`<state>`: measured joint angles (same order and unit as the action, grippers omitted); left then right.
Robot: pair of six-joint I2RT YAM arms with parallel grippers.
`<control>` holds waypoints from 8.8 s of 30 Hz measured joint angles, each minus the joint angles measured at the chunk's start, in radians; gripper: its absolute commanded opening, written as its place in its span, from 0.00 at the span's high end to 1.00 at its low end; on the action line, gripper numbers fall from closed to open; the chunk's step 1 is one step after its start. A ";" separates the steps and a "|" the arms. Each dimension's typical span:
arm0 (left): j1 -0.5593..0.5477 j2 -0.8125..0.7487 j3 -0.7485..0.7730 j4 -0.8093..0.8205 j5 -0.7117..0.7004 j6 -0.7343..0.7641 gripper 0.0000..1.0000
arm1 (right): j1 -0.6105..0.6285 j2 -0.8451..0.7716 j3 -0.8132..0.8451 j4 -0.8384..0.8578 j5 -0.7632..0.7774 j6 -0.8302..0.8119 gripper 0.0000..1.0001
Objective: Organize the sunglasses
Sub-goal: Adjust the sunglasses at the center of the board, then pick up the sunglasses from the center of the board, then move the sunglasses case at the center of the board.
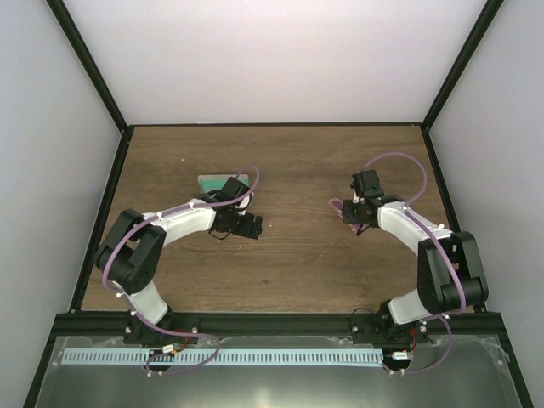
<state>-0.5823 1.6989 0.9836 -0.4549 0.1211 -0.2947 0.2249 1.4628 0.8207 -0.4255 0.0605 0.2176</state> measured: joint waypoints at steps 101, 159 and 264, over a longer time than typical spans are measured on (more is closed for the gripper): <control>0.133 -0.002 -0.024 -0.003 0.049 0.007 0.03 | 0.353 0.266 0.301 -0.111 -0.171 0.513 0.61; 0.133 -0.041 -0.082 0.028 0.048 0.013 0.03 | 0.457 0.315 0.464 -0.341 0.020 0.582 0.45; 0.393 0.195 0.173 0.050 -0.157 0.116 0.96 | 0.307 0.418 0.564 -0.269 0.016 0.399 0.85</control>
<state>-0.1894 1.8942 1.1568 -0.4046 -0.0357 -0.1783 0.5316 1.8805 1.3846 -0.6949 0.0761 0.6170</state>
